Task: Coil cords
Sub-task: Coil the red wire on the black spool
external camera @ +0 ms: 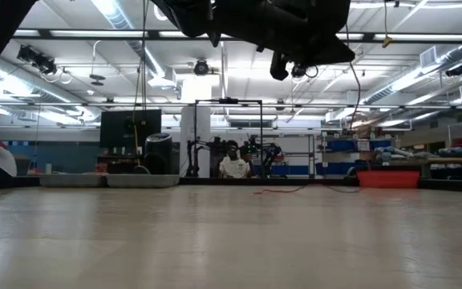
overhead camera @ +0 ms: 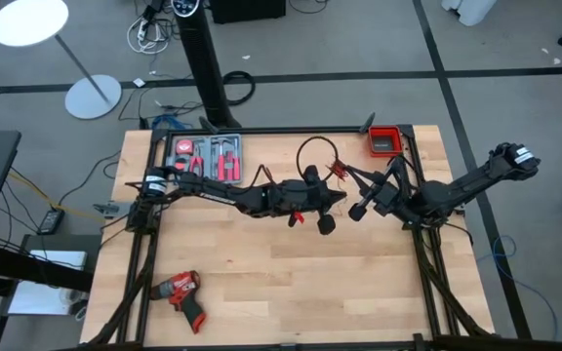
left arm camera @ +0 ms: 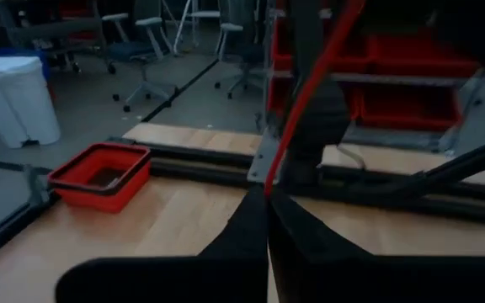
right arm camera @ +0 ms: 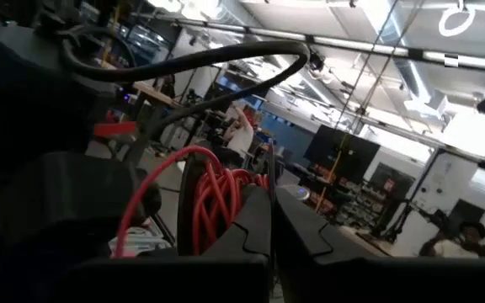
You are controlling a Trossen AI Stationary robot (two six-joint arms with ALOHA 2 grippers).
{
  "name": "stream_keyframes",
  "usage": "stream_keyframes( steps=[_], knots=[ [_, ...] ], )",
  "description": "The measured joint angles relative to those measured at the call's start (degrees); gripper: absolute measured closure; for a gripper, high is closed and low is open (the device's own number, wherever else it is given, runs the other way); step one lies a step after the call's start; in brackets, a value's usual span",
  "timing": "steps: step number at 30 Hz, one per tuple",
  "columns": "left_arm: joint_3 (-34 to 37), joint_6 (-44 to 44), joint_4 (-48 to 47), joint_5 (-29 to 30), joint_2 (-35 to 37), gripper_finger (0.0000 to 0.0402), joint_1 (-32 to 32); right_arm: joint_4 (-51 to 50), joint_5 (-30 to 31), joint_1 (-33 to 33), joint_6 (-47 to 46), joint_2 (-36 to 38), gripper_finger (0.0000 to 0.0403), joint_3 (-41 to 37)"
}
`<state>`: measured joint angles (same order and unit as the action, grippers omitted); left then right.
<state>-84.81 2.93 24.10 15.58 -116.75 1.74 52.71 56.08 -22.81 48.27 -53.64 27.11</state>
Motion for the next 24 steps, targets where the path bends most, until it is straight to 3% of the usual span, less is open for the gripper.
stream_keyframes(
  steps=[8, 12, 24],
  knots=[
    [-0.1, -1.3, 1.1, 0.8, 0.0, 0.0401, -0.3, -0.1, 2.2, 4.0, 1.9, -4.9, 0.0403, 0.0],
    [-0.1, -2.1, -0.1, -1.9, 0.0, 0.0401, 0.0, 0.2, 2.2, 6.4, 4.2, -7.2, 0.0403, 0.0],
    [-0.2, -17.3, -7.7, -4.8, 0.0, 0.0401, 2.5, 5.3, 1.3, 8.9, 5.9, -7.0, 0.0403, 0.0]
  ],
)
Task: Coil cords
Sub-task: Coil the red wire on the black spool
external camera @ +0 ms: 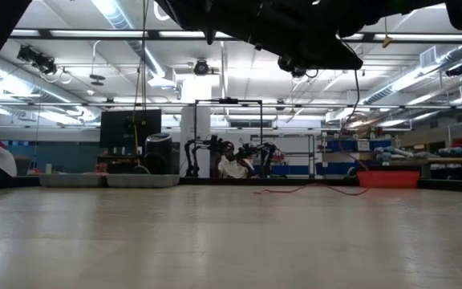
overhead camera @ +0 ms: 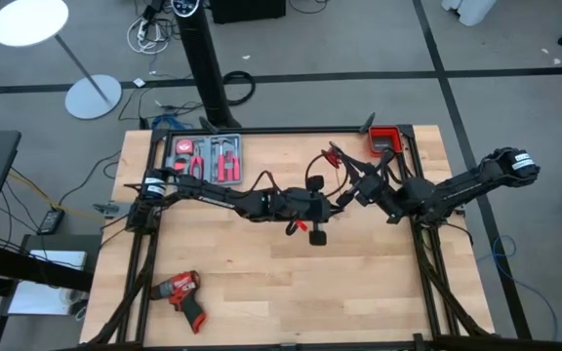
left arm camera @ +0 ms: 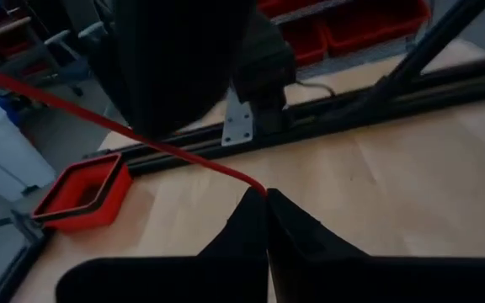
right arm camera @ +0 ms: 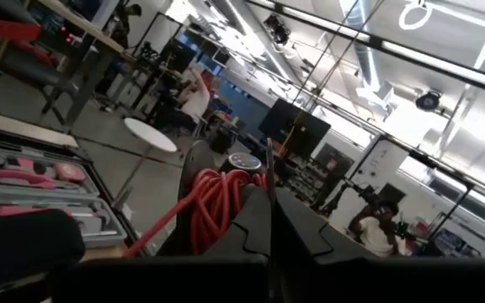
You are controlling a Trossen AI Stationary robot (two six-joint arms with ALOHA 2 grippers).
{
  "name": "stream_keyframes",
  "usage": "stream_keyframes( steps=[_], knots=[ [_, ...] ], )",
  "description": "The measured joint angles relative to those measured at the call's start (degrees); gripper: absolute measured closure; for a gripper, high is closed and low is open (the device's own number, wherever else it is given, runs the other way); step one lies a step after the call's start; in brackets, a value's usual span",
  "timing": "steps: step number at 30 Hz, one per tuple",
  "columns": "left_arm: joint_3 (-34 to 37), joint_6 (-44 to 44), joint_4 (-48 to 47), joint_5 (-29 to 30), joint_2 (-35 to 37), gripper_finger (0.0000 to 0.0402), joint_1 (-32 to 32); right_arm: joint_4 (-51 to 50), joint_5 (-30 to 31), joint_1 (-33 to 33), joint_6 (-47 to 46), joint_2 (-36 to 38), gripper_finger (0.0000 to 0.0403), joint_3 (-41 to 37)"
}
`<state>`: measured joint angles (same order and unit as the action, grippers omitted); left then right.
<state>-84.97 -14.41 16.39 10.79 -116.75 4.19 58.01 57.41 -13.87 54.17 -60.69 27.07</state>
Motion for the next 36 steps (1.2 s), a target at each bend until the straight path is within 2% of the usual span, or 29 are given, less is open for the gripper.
stream_keyframes(
  steps=[5, 13, 20, 23, 27, 29, 31, 36],
  knots=[
    [-0.1, 0.0, -3.2, 3.6, 0.2, 0.0401, 0.3, 2.7, -1.5, 0.0, 0.1, 0.8, 0.0403, 0.0],
    [0.0, -2.8, -4.7, 15.6, 0.1, 0.0401, -0.1, 5.6, -3.4, -2.7, -1.4, 1.1, 0.0403, 0.0],
    [0.0, -5.3, -7.5, 28.8, 0.1, 0.0401, -1.4, 4.9, 0.5, -8.3, 0.4, 2.9, 0.0403, 0.0],
    [0.0, -8.1, -6.0, 29.4, 0.1, 0.0401, -1.9, 4.8, 1.1, -10.3, 0.6, 3.7, 0.0403, 0.0],
    [0.1, -9.7, 0.3, 21.8, 0.0, 0.0401, -2.7, 5.3, -2.1, -10.9, -2.0, 3.9, 0.0403, 0.0],
    [0.1, -11.0, 2.9, 19.8, -0.1, 0.0401, -2.7, 5.4, -3.7, -10.8, -3.8, 3.9, 0.0403, 0.1],
    [0.1, -13.1, 4.7, 20.2, -0.1, 0.0401, -2.7, 5.3, -3.9, -11.0, -4.2, 3.9, 0.0403, 0.1],
    [0.2, -18.9, 7.6, 27.2, -0.1, 0.0401, -2.7, 5.1, -3.6, -12.7, -4.2, 3.9, 0.0403, 0.1]
  ],
)
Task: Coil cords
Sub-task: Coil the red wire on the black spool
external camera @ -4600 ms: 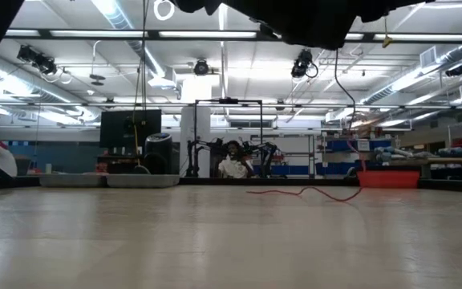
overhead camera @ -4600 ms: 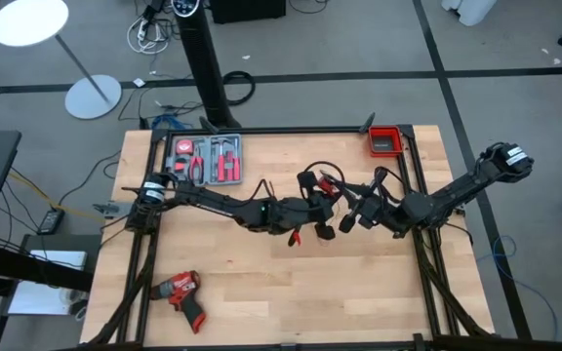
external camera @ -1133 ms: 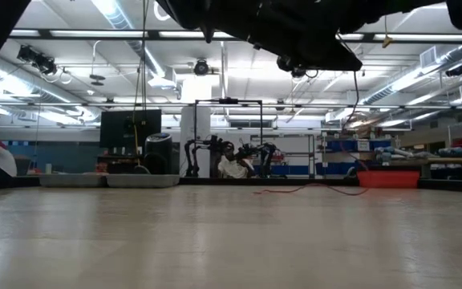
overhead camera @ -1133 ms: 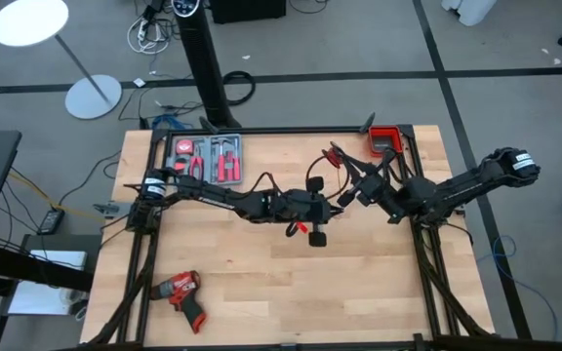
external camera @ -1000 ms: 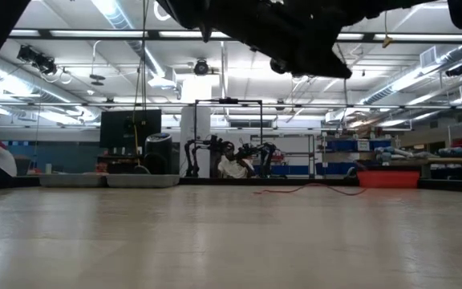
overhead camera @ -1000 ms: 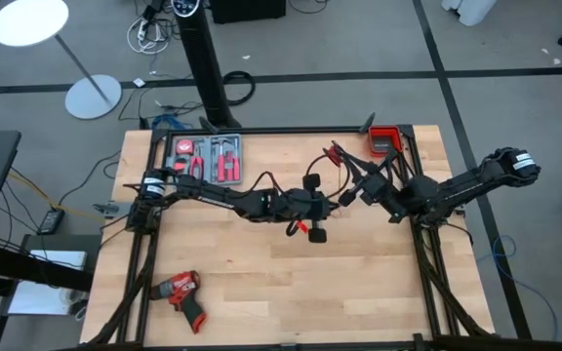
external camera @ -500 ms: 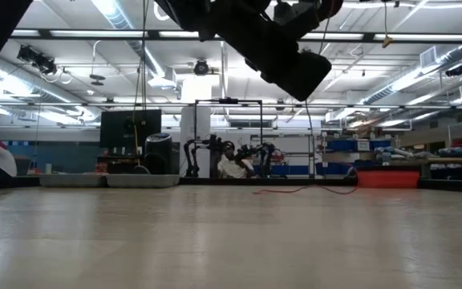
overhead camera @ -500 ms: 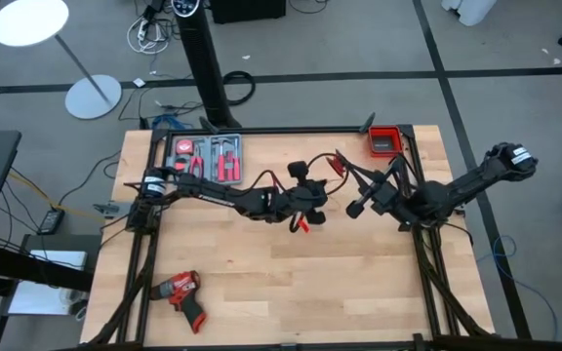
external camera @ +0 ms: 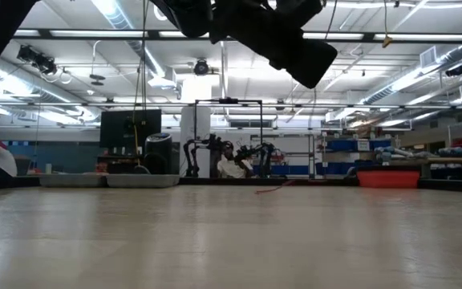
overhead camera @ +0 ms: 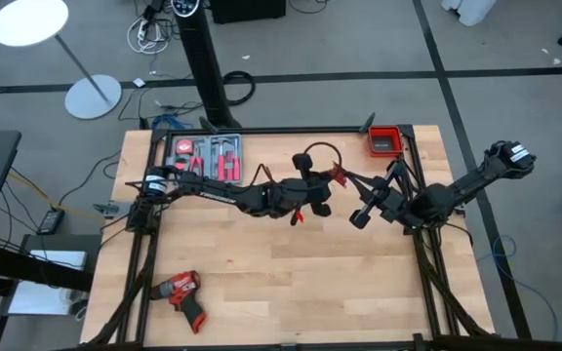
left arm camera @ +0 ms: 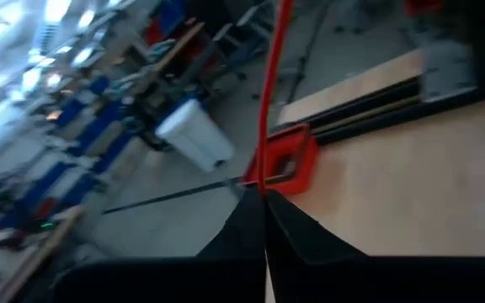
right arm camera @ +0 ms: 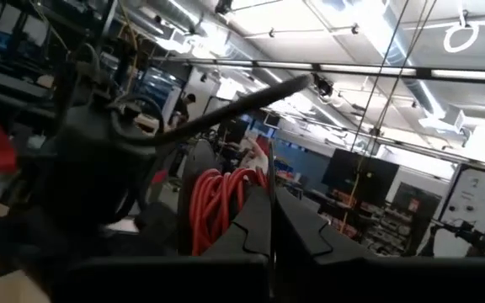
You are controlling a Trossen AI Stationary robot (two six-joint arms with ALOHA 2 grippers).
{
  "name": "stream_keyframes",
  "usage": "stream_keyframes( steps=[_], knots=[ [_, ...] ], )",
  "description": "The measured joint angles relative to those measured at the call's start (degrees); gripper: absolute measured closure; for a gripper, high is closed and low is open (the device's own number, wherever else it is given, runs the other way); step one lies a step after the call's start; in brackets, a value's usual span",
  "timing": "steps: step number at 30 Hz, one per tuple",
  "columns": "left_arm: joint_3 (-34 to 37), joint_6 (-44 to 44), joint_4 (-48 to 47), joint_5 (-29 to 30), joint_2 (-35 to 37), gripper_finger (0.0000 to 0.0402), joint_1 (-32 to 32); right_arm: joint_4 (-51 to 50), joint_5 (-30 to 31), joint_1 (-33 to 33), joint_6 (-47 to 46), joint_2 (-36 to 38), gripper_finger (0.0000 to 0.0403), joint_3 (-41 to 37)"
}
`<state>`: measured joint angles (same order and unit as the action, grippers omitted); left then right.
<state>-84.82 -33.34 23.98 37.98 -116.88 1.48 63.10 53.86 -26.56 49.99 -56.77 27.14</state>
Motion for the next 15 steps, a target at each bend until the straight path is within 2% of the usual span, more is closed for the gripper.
stream_keyframes(
  steps=[6, 9, 15],
  knots=[
    [0.0, -7.3, 0.1, 10.7, 0.1, 0.0401, 0.8, -2.7, 6.2, -3.8, 4.4, 0.4, 0.0403, 0.0],
    [0.0, -8.5, -0.3, 11.0, 0.5, 0.0401, 1.5, -6.1, 9.4, -6.1, 6.0, 0.9, 0.0403, 0.0],
    [0.0, -6.2, -7.3, 9.5, 2.0, 0.0401, 2.4, -16.0, 17.9, -10.0, 4.7, 1.3, 0.0403, 0.0]
  ],
)
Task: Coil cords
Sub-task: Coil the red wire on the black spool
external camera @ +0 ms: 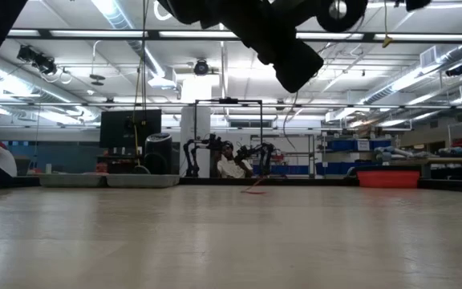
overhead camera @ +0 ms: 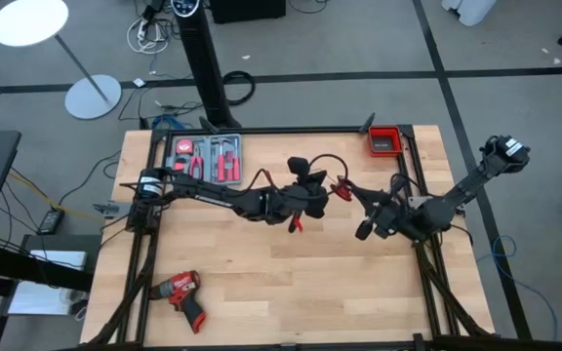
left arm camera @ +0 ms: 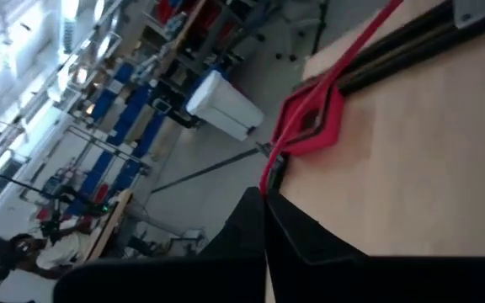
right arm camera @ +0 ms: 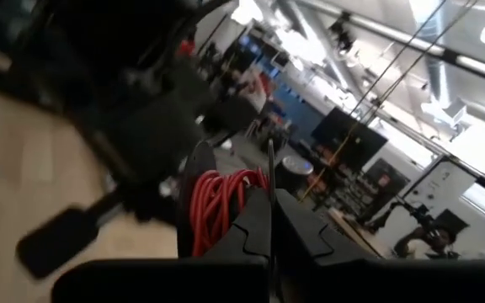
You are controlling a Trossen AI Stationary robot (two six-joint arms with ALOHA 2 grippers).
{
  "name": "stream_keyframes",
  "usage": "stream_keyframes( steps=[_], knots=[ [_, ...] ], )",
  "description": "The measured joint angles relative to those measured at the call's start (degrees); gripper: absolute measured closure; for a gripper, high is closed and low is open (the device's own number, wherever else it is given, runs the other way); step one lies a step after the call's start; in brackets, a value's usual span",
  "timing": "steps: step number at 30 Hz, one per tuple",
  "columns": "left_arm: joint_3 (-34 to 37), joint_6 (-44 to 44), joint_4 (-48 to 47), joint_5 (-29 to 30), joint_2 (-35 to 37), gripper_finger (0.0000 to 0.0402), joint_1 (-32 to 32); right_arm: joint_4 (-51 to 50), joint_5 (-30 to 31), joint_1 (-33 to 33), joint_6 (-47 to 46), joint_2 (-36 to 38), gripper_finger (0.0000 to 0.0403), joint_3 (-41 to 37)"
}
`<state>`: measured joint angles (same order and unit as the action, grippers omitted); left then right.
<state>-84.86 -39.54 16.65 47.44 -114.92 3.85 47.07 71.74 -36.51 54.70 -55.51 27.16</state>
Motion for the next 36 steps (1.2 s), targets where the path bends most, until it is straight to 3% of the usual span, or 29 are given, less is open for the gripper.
stream_keyframes(
  steps=[7, 15, 23, 29, 36],
  knots=[
    [-1.4, -1.1, -2.5, 2.3, 0.4, 0.0401, 1.2, -18.7, 1.1, -0.5, -15.6, 0.0, 0.0403, 0.0],
    [-5.3, -3.8, -4.0, 3.6, 0.4, 0.0401, 1.6, -26.9, -0.4, 2.0, -25.4, 0.0, 0.0403, 0.0],
    [-6.7, -2.0, -10.5, 6.0, 0.4, 0.0401, 2.7, -29.1, 3.3, 2.1, -26.2, 0.0, 0.0403, 0.0],
    [-6.7, -1.8, -8.4, 6.4, 0.4, 0.0401, 2.7, -33.4, 3.4, 4.6, -27.7, 0.0, 0.0403, 0.0],
    [-6.7, 0.5, -4.5, -3.2, 0.4, 0.0401, 4.1, -34.9, 1.5, 11.0, -29.8, 0.0, 0.0403, 0.0]
  ],
)
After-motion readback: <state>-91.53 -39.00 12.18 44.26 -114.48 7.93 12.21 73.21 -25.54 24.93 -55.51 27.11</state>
